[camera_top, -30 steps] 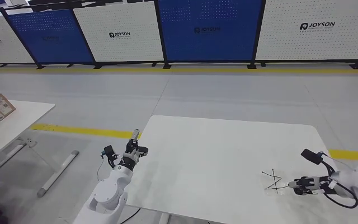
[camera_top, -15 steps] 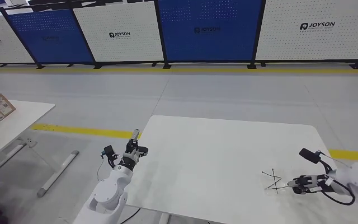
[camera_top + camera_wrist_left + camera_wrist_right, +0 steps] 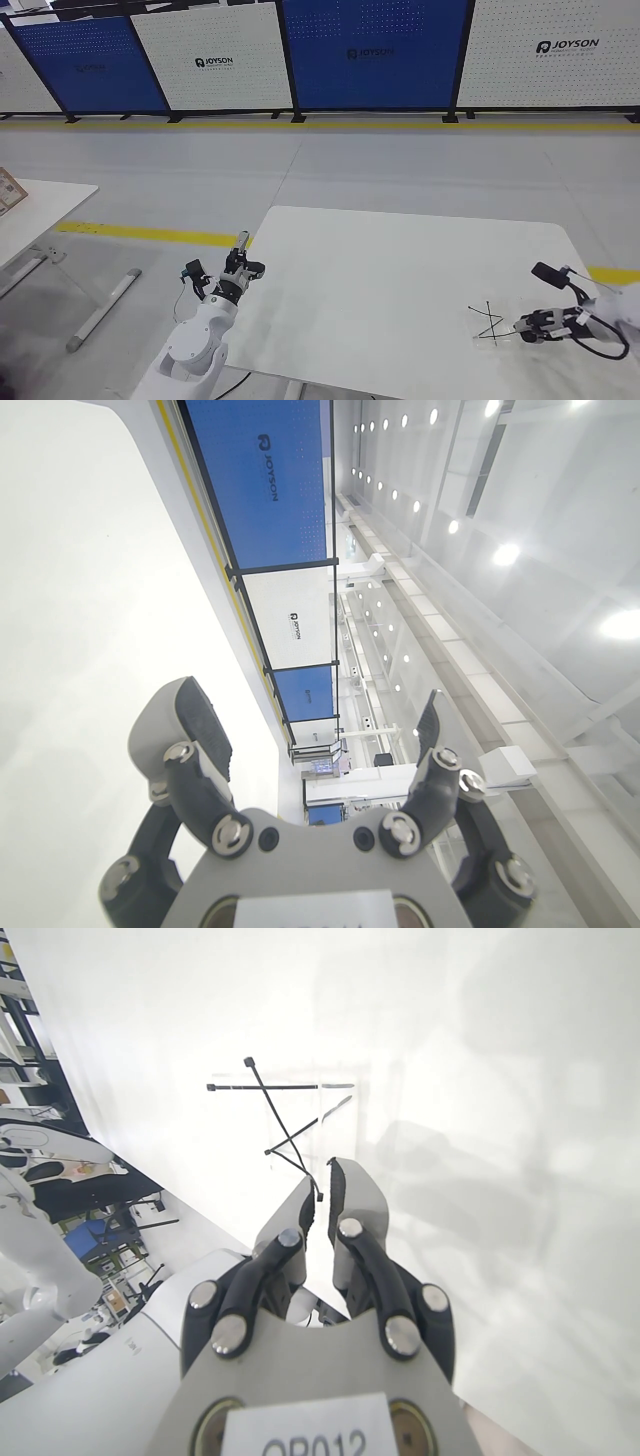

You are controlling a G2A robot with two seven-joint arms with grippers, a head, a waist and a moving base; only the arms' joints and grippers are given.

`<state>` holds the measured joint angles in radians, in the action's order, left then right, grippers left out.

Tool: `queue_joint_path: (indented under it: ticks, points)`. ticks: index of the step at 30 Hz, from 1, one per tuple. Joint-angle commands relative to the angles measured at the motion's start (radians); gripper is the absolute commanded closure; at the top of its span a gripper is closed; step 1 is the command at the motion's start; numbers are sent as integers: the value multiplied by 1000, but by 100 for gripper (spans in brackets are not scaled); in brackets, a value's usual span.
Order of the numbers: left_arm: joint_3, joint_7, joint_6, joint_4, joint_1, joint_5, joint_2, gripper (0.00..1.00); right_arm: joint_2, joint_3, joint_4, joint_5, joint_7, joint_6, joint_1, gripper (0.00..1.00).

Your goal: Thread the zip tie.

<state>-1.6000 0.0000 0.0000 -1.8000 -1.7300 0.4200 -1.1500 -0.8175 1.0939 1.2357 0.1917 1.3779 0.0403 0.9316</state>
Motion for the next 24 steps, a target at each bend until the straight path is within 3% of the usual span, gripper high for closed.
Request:
queue_joint_path:
  ticks: [1,4,16,24]
  points:
    - [0,0,0,0,0,0,0,0,-1,-3,-5,-1,1,-3,-4,88]
    - [0,0,0,0,0,0,0,0,-2,-8,-8,0,1,-5,-8,100]
    - [0,0,0,0,0,0,0,0,5,15,5,-23,7,-27,0,100]
    - [0,0,0,0,0,0,0,0,27,103,31,-87,-13,-48,56,100]
